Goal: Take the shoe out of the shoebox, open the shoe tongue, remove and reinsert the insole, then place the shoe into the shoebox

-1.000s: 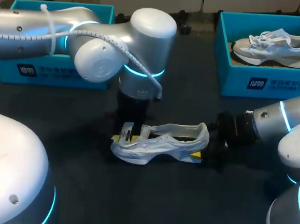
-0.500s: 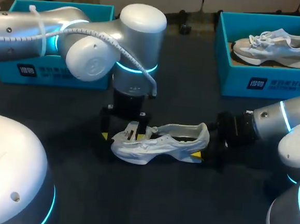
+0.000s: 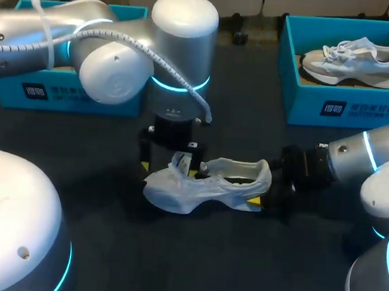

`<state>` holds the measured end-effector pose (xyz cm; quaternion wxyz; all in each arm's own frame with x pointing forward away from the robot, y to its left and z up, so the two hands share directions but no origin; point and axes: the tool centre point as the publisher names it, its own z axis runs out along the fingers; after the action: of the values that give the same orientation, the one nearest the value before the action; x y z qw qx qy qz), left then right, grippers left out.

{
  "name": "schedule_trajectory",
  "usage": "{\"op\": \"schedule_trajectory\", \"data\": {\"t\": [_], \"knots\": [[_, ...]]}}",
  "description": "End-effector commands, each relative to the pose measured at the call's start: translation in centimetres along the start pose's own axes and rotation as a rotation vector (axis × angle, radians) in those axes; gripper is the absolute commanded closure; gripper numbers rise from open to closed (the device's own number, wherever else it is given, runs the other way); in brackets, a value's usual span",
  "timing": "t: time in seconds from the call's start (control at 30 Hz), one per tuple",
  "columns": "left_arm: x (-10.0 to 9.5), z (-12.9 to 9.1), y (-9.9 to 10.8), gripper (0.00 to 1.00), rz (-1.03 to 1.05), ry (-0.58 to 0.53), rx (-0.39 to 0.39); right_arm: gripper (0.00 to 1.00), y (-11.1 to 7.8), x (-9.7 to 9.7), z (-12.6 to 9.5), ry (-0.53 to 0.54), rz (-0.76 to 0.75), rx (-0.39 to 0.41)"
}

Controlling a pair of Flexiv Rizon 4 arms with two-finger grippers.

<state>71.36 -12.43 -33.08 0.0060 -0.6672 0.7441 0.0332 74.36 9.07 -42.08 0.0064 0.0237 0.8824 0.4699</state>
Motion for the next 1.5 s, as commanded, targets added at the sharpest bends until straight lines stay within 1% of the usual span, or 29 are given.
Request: {"op": "schedule_trajectory", "data": {"t": [0.03,0.17,0.2,0.37,0.47,0.5,0.57,0.6,0.77,0.8,0.83,0.97,1.03,1.2,1.23,1.27,1.3,1.33,1.4,1.5], "knots": [[-0.1,-1.9,0.0,0.00,0.080,0.028,0.027,1.00,-0.1,0.0,0.1,-0.002,0.000,0.003],[0.6,-3.7,-0.7,0.00,0.254,0.058,0.058,1.00,-0.1,0.0,0.1,-0.002,0.000,0.003],[0.8,-4.0,-0.9,0.00,0.300,0.064,0.054,1.00,-0.1,0.0,0.1,-0.002,0.000,0.003],[1.8,-5.8,-1.5,0.00,0.514,0.041,0.093,1.00,-0.1,0.0,0.1,-0.002,0.000,0.003],[2.3,-6.4,-1.8,0.00,0.624,0.050,0.094,1.00,-0.1,0.0,0.1,-0.002,0.000,0.003],[2.6,-6.6,-1.9,0.00,0.698,0.059,0.086,1.00,-0.1,0.0,0.1,-0.002,0.000,0.003],[2.9,-6.8,-2.0,0.00,0.755,0.068,0.084,1.00,-0.1,0.0,0.1,-0.002,0.000,0.003],[3.2,-6.9,-2.2,0.00,0.807,0.067,0.073,1.00,-0.1,0.0,0.1,-0.002,0.000,0.003],[4.6,-7.2,-2.4,0.00,1.006,0.074,0.066,1.00,-0.1,0.0,0.1,-0.002,0.000,0.003],[4.7,-7.2,-2.4,0.00,1.010,0.077,0.065,1.00,-0.1,0.0,0.1,-0.002,0.000,0.003],[5.2,-7.3,-2.5,0.00,1.053,0.084,0.066,1.00,-0.1,0.0,0.1,-0.002,0.000,0.003],[6.3,-7.4,-2.7,0.00,1.150,0.099,0.074,1.00,-0.1,0.0,0.1,-0.002,0.000,0.003],[6.7,-7.5,-2.7,0.00,1.179,0.099,0.095,1.00,-0.1,0.0,0.1,-0.002,0.000,0.003],[8.1,-7.7,-2.9,0.00,1.224,0.143,0.102,1.00,-0.1,0.0,0.1,-0.002,0.000,0.003],[8.5,-7.8,-2.9,0.07,1.235,0.149,0.099,1.00,-0.1,0.0,0.1,-0.002,0.000,0.003],[8.8,-7.8,-2.8,0.20,1.243,0.151,0.096,1.00,-0.1,0.0,0.1,-0.002,0.000,0.003],[9.2,-7.8,-2.8,0.51,1.247,0.149,0.099,1.00,-0.1,0.0,0.1,-0.002,0.000,0.003],[9.5,-7.8,-2.7,0.62,1.262,0.155,0.096,1.00,-0.1,0.0,0.1,-0.002,0.000,0.003],[9.9,-7.9,-2.7,1.00,1.274,0.163,0.087,1.00,-0.1,0.0,0.1,-0.002,0.000,0.003],[10.5,-7.9,-2.5,1.00,1.298,0.163,0.089,1.00,-0.1,0.0,0.1,-0.002,0.000,0.003]]}}
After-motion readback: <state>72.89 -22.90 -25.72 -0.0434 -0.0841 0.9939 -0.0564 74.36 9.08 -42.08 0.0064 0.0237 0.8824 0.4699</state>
